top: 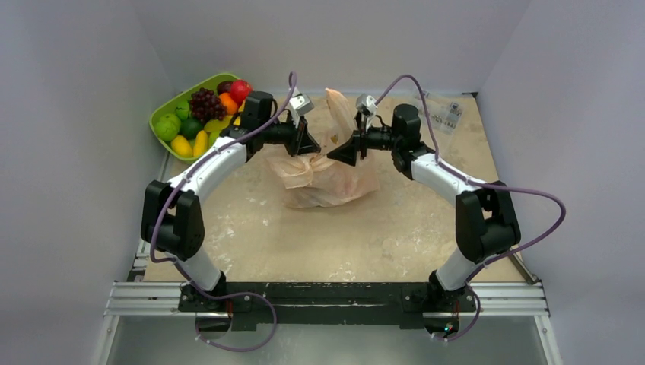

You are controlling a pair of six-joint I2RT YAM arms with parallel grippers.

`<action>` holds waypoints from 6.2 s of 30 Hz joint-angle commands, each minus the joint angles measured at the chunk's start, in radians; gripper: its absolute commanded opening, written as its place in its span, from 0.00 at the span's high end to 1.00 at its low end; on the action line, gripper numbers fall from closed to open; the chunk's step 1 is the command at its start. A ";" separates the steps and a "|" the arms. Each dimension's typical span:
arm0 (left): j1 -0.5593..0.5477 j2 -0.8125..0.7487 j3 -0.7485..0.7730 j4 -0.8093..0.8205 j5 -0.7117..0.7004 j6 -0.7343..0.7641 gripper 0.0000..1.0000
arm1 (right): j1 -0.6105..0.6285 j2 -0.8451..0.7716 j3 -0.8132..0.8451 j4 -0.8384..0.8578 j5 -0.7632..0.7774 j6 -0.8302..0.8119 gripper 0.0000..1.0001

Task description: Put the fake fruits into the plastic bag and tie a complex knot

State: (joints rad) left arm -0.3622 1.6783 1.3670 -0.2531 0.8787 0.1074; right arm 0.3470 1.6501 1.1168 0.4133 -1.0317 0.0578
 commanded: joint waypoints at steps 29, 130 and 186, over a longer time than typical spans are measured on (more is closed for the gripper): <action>-0.027 -0.242 -0.114 -0.053 -0.083 -0.063 0.44 | 0.104 0.048 -0.111 0.140 0.441 0.028 1.00; -0.105 -0.432 0.026 -0.778 -0.011 0.770 1.00 | 0.131 0.282 0.091 -0.248 0.722 -0.328 1.00; -0.133 -0.324 -0.091 -0.306 -0.049 0.683 1.00 | 0.102 0.243 0.031 -0.087 0.712 -0.233 1.00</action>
State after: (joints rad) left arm -0.4625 1.4738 1.5131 -0.6506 0.7685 0.7872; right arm 0.4767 1.8793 1.1820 0.3313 -0.3676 -0.2173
